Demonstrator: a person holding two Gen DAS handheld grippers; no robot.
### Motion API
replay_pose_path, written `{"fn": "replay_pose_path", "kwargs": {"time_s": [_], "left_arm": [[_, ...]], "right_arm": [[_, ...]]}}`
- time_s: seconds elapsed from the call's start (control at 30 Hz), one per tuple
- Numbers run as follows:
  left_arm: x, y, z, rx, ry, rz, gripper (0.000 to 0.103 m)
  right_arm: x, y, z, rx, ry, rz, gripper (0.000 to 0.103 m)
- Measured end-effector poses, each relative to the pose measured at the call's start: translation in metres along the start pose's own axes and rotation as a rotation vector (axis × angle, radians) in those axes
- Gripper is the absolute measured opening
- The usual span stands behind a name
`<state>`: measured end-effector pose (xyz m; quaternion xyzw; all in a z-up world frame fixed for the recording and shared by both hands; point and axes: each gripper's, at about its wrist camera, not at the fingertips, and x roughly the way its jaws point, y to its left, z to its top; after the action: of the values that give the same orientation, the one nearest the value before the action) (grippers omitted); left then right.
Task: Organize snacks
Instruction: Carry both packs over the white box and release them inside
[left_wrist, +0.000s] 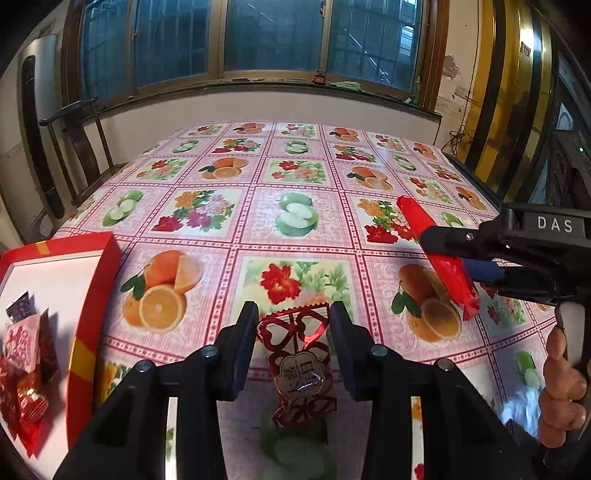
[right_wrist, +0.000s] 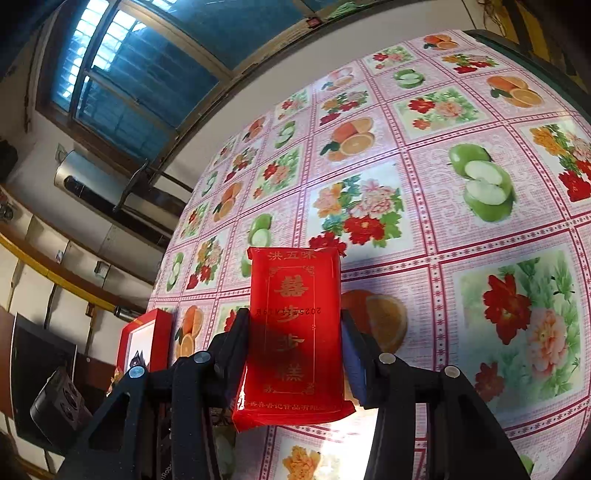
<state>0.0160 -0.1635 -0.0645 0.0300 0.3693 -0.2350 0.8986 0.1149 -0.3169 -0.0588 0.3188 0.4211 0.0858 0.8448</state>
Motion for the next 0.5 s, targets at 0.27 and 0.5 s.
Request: {"fn": "replay_pose_path", "kwargs": {"time_s": [0.27,0.5], "left_arm": [[-0.052,0.044,-0.015,-0.039,-0.041,0.066,0.039],[-0.106,0.125,-0.012,-0.165,-0.128,0.180,0.039]], "right_arm": [[0.040,0.059,-0.036,-0.118,0.118,0.086,0.050],[0.084,0.145,-0.067,-0.158,0.151,0.238,0.050]]}}
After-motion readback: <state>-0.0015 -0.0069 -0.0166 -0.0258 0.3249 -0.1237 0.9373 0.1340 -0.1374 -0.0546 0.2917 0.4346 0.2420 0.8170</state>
